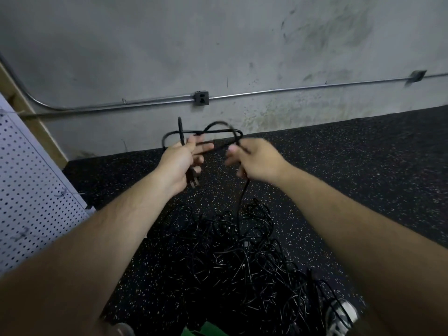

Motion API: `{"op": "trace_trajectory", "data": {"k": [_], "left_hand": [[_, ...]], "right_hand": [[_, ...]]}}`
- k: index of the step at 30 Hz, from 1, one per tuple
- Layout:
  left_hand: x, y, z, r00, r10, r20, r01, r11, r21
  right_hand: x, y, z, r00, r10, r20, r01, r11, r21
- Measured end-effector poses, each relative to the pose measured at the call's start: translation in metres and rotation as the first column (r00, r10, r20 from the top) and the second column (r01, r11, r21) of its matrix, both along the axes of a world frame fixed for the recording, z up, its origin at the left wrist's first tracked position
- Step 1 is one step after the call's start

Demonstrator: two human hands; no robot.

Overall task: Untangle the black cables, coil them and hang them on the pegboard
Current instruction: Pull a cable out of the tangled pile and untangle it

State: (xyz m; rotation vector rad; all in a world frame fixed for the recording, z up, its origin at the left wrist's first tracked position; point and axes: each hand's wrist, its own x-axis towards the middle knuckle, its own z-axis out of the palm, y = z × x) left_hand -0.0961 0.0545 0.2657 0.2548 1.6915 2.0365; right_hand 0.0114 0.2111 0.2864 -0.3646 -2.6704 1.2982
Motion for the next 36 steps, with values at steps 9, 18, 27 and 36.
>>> {"op": "trace_trajectory", "data": {"k": [9, 18, 27, 36], "left_hand": [[0.032, 0.003, -0.002, 0.896, -0.357, -0.265, 0.266, 0.909, -0.322], [0.039, 0.024, 0.002, 0.871, -0.398, -0.287, 0.263, 0.873, -0.411], [0.012, 0.025, 0.021, 0.943, -0.258, -0.208, 0.245, 0.965, -0.089], [-0.005, 0.019, 0.008, 0.973, -0.106, -0.207, 0.077, 0.987, -0.142]], "right_hand": [[-0.032, -0.006, 0.092, 0.884, -0.271, -0.381, 0.169, 0.945, -0.282], [-0.024, -0.002, 0.093, 0.908, -0.303, -0.288, 0.119, 0.848, -0.516], [0.022, -0.014, -0.021, 0.991, 0.092, 0.094, -0.069, 0.972, -0.223], [-0.01, -0.01, -0.017, 0.976, -0.139, -0.17, 0.093, 0.963, -0.253]]}}
